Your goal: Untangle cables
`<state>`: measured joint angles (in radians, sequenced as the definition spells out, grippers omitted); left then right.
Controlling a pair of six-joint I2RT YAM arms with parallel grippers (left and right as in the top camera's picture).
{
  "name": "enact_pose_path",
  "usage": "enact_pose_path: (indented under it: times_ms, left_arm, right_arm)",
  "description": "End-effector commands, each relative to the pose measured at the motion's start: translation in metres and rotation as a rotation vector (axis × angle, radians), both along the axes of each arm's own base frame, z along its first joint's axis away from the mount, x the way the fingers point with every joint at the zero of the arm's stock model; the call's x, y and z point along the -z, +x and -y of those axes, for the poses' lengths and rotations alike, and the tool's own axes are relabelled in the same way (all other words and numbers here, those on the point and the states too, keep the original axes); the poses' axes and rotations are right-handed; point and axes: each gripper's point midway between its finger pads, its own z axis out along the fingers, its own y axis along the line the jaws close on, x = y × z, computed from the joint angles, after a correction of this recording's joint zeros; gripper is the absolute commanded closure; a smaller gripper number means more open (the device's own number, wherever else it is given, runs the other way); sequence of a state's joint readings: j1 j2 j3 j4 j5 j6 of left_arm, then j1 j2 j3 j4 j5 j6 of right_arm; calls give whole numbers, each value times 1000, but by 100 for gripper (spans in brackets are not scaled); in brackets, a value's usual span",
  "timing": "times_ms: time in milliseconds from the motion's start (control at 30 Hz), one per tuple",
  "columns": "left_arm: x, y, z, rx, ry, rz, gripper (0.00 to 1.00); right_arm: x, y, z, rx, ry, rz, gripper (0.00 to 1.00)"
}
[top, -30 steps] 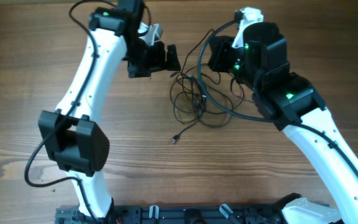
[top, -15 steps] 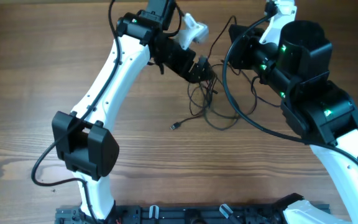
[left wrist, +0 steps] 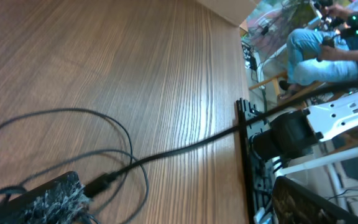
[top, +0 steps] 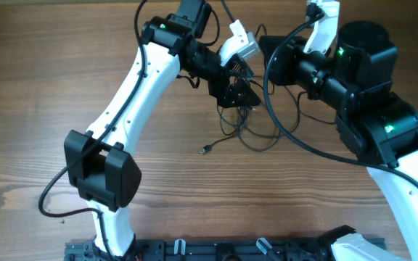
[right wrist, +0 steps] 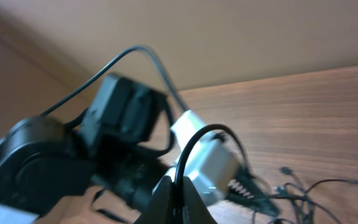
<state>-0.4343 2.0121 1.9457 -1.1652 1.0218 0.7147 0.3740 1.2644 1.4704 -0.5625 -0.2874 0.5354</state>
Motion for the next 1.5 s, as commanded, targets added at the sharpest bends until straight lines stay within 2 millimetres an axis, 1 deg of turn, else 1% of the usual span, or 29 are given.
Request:
enact_pose_path:
  times_ms: [0, 133, 167, 233, 333, 467, 500, 533, 567, 600, 633, 733, 767, 800, 867, 933, 967, 1000, 1067, 1133, 1167, 1200, 1233, 1267, 1333, 1367, 1400, 1433, 1467]
  left_arm:
    - [-1, 2, -1, 10, 9, 61, 1]
    - [0, 3, -5, 1, 18, 47, 0]
    - [2, 4, -6, -3, 28, 49, 0]
    - [4, 5, -7, -7, 42, 53, 0]
    - [0, 14, -3, -30, 22, 78, 0]
    - [-20, 41, 15, -87, -61, 170, 2]
    - [-22, 43, 18, -84, -74, 196, 5]
    - [-25, 46, 20, -89, -86, 209, 18]
    - [-28, 50, 22, -102, -95, 207, 33]
    - [-30, 51, 23, -108, -100, 206, 54]
    - [-30, 52, 23, -116, -101, 196, 96]
    - [-29, 50, 22, -118, -96, 177, 96]
    - [-30, 52, 21, -152, -90, 134, 96]
    - [-33, 57, 15, -207, -69, 103, 96]
    - [-38, 77, -6, -382, 12, 92, 96]
    - [-53, 82, -24, -473, 42, 119, 96]
    - [-73, 82, -36, -530, 45, 148, 96]
    - [-90, 81, -46, -578, 42, 170, 96]
    - [-126, 76, -66, -681, 20, 212, 96]
    - [-161, 65, -89, -775, -26, 230, 96]
    - [-175, 59, -97, -806, -54, 224, 96]
    - [-191, 50, -106, -839, -88, 220, 96]
    - [-202, 44, -112, -857, -112, 222, 96]
    - [-215, 37, -118, -877, -140, 227, 96]
    - [-233, 34, -133, -976, -185, 215, 96]
    - [-239, 36, -143, -1047, -205, 195, 96]
    - [-246, 40, -158, -1160, -234, 152, 96]
    - [-253, 42, -171, -1252, -270, 120, 96]
    - [-257, 43, -178, -1308, -300, 90, 96]
  right_arm:
    - [-38, -29, 1, -75, 29, 108, 96]
    - [-61, -38, 23, -27, 41, 169, 96]
    - [-63, -38, 28, -14, 33, 180, 96]
    - [-60, -35, 39, 16, 26, 166, 96]
    - [-56, -40, 33, -36, 39, 142, 96]
    - [-58, -45, 29, -61, 60, 135, 96]
    - [-59, -46, 28, -69, 63, 137, 96]
    - [-59, -47, 28, -72, 64, 136, 96]
    - [-59, -47, 28, -72, 63, 136, 96]
    - [-58, -47, 28, -71, 62, 133, 96]
    - [-57, -47, 28, -72, 62, 130, 95]
    - [-56, -47, 28, -71, 57, 128, 96]
    - [-55, -47, 29, -70, 43, 133, 96]
    - [-52, -45, 33, -51, 25, 131, 96]
    - [-41, -35, 46, 35, -15, 100, 96]
    - [-32, -28, 53, 87, -36, 70, 96]
    - [-25, -23, 60, 136, -53, 48, 11]
    - [-19, -17, 66, 178, -75, 33, 0]
    - [-2, -3, 82, 287, -114, -21, 0]
    - [15, 9, 95, 373, -143, -77, 0]
    - [25, 14, 97, 381, -157, -105, 0]
    - [39, 17, 98, 378, -174, -155, 0]
    - [55, 18, 94, 365, -176, -219, 0]
    - [65, 18, 89, 337, -175, -256, 0]
    - [76, 19, 69, 236, -142, -297, 1]
    - [74, 17, 53, 135, -118, -285, 1]
    - [62, 11, 22, -88, -88, -202, 1]
    - [44, -1, -6, -310, -53, -88, 1]
    - [31, -13, -21, -463, -33, 10, 0]
